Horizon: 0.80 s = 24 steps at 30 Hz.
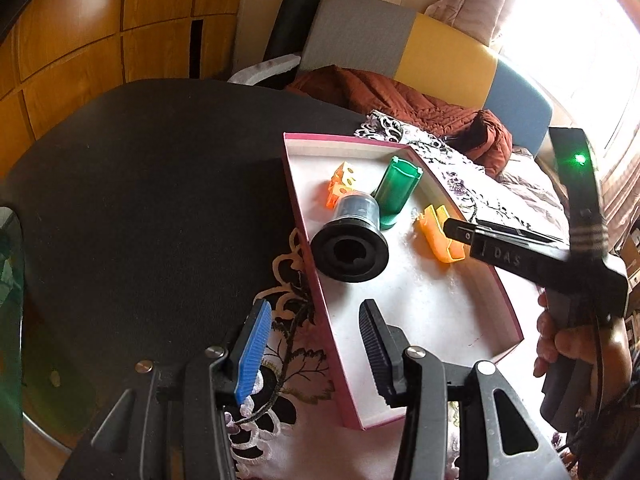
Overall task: Organize rigid objects
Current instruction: 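Carry the orange channel piece into the tray and open the right tool, then withdraw the right tool from the tray back toward the toys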
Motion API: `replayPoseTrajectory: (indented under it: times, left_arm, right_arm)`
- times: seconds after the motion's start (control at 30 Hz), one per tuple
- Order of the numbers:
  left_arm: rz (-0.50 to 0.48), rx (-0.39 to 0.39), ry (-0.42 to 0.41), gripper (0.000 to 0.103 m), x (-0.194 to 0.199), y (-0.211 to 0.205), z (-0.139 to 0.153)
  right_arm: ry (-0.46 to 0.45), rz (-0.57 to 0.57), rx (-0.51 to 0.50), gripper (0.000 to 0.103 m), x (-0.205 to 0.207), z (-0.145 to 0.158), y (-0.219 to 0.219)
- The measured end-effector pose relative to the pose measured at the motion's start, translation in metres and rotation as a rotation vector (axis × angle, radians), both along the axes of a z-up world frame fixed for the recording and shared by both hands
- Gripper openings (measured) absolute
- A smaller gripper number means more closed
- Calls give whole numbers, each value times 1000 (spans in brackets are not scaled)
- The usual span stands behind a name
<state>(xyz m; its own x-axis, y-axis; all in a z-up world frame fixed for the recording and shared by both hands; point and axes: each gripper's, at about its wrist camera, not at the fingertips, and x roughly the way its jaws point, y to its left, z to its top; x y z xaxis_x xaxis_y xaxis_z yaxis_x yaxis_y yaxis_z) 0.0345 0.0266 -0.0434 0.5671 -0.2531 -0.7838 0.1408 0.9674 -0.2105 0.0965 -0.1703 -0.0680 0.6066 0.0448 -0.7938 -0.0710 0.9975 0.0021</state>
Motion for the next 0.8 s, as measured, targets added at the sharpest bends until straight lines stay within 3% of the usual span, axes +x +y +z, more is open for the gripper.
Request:
replayPoseTrajectory:
  times: [0.33, 0.47, 0.8]
  left_arm:
    - [-17, 7, -18, 46, -9, -5, 6]
    - [-24, 10, -19, 46, -11, -7, 7]
    - [-44, 23, -28, 46, -16, -15, 9]
  right_arm:
    - [-57, 14, -26, 71, -30, 13, 4]
    - [-87, 15, -42, 84, -43, 18, 1]
    - [-247, -39, -98, 100, -78, 40, -20]
